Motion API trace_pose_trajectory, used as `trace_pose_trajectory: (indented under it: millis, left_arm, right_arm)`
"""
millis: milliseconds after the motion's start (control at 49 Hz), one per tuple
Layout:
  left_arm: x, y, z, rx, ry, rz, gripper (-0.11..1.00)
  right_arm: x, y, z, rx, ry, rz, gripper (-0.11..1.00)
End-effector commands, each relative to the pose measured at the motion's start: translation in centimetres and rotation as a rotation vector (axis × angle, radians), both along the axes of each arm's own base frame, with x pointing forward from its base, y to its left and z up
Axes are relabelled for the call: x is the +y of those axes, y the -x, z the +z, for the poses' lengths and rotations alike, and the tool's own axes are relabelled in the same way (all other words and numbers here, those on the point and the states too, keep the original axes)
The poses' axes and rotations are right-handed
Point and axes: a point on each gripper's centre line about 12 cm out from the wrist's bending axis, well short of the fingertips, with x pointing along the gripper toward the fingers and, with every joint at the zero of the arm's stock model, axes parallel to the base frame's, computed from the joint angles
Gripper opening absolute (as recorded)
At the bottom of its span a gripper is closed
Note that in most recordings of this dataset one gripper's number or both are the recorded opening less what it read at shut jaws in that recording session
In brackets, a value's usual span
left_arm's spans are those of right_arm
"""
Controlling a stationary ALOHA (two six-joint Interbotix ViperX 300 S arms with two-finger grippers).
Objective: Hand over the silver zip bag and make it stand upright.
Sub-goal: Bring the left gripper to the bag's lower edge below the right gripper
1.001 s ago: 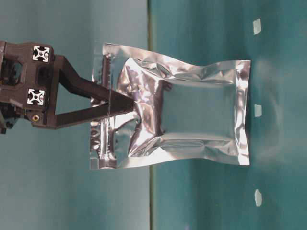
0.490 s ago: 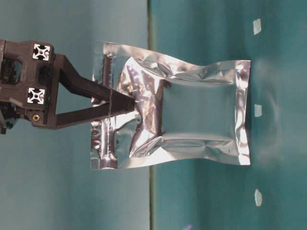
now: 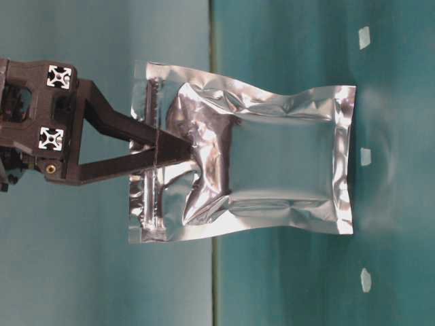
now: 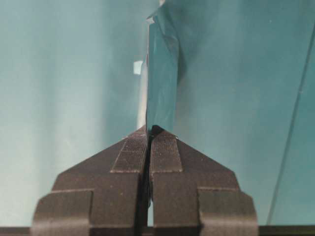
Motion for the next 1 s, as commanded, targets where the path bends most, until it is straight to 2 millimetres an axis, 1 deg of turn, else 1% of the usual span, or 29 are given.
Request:
trace_pose_trajectory:
  millis: [0, 204, 306, 388, 674, 981]
  left_arm:
    - [0.1, -1.4, -0.4, -0.006, -0.004, -0.001, 0.88]
    - [0.2, -5.4, -2.0, 0.013, -0.011, -0.005, 0.88]
    - [0.1, -7.0, -3.1, 0.034, -0.031, -0.016, 0.88]
    - [0.0, -7.8, -3.5, 0.037, -0.035, -0.021, 0.88]
    - [-0.4, -9.7, -3.2, -0.03, -0.037, -0.033, 0.89]
    - [-1.1, -13.4, -4.1, -0.048, -0.033, -0.052, 0.89]
  right_arm:
    - [0.1, 0.0, 0.8, -0.028, -0.001, -0.005, 0.01]
    - [0.1, 0.0, 0.8, -0.024, -0.002, -0.006, 0.01]
    - [0.1, 0.0, 0.7, -0.028, -0.002, -0.008, 0.01]
    - [0.1, 0.0, 0.8, -0.029, -0.002, -0.008, 0.01]
    - [0.1, -0.1, 0.8, -0.032, -0.002, -0.008, 0.01]
    - [0.1, -0.2, 0.8, -0.047, -0.002, -0.008, 0.01]
